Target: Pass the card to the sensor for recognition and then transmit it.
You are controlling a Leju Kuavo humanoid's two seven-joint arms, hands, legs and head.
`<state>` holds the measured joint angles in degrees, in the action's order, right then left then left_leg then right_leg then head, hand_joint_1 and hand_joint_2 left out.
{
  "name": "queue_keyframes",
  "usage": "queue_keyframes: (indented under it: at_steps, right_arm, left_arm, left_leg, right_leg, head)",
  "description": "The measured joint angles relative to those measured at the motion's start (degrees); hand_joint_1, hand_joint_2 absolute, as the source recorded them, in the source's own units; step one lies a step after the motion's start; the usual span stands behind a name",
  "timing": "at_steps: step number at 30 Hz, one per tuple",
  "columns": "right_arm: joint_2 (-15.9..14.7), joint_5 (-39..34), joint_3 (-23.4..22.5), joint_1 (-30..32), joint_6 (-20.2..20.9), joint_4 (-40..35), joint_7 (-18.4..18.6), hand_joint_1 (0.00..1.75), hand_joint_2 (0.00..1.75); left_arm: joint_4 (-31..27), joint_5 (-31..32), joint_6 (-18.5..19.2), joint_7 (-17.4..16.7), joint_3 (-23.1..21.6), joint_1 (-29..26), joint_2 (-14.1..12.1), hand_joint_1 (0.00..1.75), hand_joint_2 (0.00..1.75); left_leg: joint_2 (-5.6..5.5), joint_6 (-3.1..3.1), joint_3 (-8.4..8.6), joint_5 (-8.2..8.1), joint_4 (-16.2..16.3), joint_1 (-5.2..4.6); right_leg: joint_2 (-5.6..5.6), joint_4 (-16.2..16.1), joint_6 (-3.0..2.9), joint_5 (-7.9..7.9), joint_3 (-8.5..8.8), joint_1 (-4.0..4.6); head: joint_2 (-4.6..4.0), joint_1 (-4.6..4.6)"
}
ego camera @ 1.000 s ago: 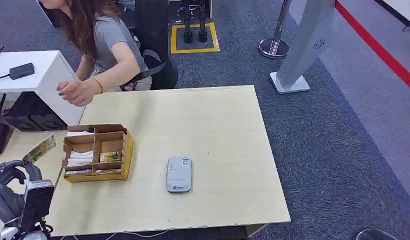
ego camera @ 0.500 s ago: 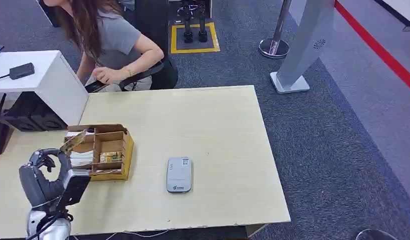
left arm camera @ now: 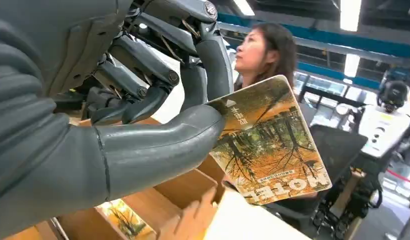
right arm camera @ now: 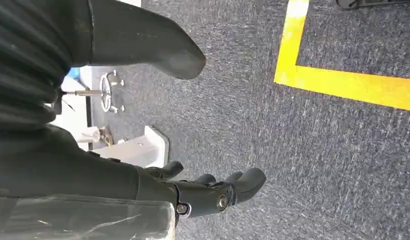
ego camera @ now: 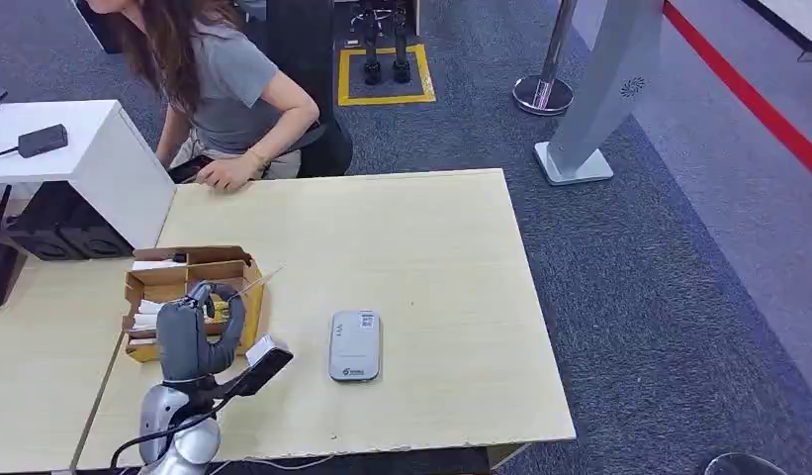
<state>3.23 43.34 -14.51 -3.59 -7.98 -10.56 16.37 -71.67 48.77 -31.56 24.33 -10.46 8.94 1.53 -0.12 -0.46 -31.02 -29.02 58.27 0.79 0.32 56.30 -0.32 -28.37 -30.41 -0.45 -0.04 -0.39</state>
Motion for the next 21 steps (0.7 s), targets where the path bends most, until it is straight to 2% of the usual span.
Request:
queue_keyframes:
  at_steps: [3,9,15,21]
  right_arm:
    - [0.0,0.4,0.0,0.0,0.2,0.0,0.1,0.0,1.75]
    - [0.0,1.1,0.2,-0.1,0.3,0.0,0.2,0.0,1.75]
    - [0.0,2.1,0.4,-0.1,0.3,0.0,0.2,0.0,1.75]
    - [0.1,2.2,0.5,-0.1,0.2,0.0,0.2,0.0,1.75]
  left_arm:
    - [2.2,8.5,-3.9,-2.6,-2.6,0.8,0.0,1.75,1.75]
    - [4.2,27.2,-4.9,-8.3,-7.3,1.3,-0.1,1.75,1.75]
    - [4.2,35.6,-4.9,-12.0,-9.8,1.3,-0.4,1.75,1.75]
    - [4.2,37.8,-4.9,-14.3,-12.2,1.3,-0.9,1.75,1.75]
  left_leg:
    - [-0.02,0.0,-0.01,0.0,0.0,0.0]
    - [-0.01,0.0,-0.02,0.0,0.0,0.0]
    - [-0.01,0.0,-0.02,0.0,0.0,0.0]
    - [-0.01,0.0,-0.02,0.0,0.0,0.0]
  right_leg:
    - [-0.02,0.0,0.0,0.0,0.01,-0.01]
    - [-0.01,0.0,0.0,0.0,0.01,0.0]
    - [-0.02,0.0,0.0,0.0,0.01,0.0]
    - [-0.02,0.0,0.0,0.0,0.01,0.0]
  head:
    - [0.0,0.02]
    - [0.0,0.02]
    - [0.0,0.02]
    - [0.0,0.0]
